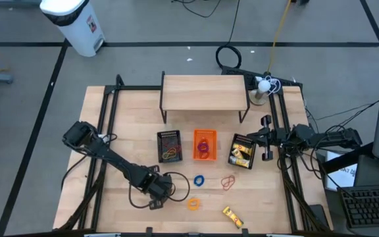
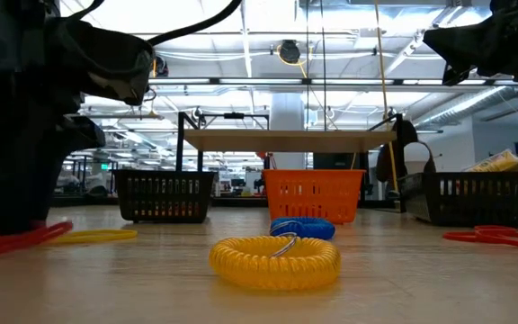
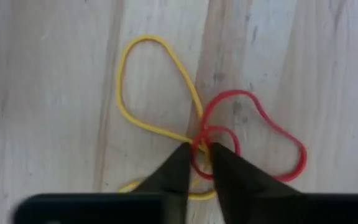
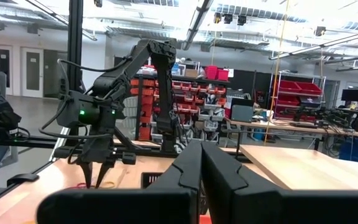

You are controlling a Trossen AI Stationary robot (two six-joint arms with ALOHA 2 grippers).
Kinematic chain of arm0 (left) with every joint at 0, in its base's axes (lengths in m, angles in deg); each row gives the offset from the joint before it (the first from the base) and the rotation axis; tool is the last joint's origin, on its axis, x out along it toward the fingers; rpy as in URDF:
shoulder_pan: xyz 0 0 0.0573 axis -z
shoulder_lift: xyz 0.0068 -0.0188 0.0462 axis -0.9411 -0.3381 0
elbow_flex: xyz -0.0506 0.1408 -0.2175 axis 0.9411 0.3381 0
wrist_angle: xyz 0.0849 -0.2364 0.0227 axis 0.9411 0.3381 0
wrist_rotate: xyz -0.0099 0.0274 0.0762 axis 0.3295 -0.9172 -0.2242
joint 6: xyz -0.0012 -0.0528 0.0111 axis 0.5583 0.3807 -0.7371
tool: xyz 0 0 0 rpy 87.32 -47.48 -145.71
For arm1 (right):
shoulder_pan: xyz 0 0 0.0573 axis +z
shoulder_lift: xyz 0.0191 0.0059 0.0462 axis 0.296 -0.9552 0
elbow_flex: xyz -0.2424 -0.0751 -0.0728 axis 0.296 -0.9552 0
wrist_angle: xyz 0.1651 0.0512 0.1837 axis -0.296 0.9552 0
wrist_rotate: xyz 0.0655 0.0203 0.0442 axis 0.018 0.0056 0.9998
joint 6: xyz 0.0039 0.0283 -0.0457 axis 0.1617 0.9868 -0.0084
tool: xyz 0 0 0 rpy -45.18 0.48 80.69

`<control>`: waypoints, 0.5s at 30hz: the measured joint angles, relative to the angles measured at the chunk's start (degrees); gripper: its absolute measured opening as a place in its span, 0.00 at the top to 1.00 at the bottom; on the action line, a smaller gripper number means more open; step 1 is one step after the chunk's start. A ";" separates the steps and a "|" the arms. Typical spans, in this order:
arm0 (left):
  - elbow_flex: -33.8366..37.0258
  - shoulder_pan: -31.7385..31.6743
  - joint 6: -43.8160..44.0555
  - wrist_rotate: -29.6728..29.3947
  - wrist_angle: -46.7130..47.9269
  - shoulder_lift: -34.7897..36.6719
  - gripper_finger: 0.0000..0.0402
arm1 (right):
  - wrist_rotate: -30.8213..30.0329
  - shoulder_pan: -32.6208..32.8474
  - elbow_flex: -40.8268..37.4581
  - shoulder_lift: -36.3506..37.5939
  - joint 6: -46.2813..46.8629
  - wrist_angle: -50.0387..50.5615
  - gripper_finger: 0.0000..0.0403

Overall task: Pick & Place Office Desk Supplies
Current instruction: Put the yellow rubber band into the left black bin

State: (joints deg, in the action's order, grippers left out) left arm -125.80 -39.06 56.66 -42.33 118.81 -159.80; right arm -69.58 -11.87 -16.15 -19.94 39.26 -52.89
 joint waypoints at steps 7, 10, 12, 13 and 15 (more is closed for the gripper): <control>0.02 0.04 -0.43 -0.07 0.21 2.19 0.96 | 0.13 0.00 0.00 0.00 0.14 0.25 0.99; 0.04 0.43 -0.68 -0.21 1.32 5.21 0.98 | 0.15 0.00 0.00 0.00 0.14 0.27 0.99; 0.04 0.87 -0.69 -1.47 2.09 7.91 0.99 | 0.15 0.00 0.00 0.00 0.16 0.32 0.99; 0.04 1.20 -0.76 -2.43 2.61 9.46 0.98 | 0.15 0.00 0.00 0.02 0.16 0.30 0.99; 0.04 2.02 -1.02 -5.18 3.62 12.88 0.98 | 0.15 0.00 0.00 0.02 0.16 0.34 0.99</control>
State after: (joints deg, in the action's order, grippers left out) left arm -125.76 -37.04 55.63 -47.51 122.43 -146.93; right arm -69.43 -11.87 -16.15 -19.92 39.42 -52.55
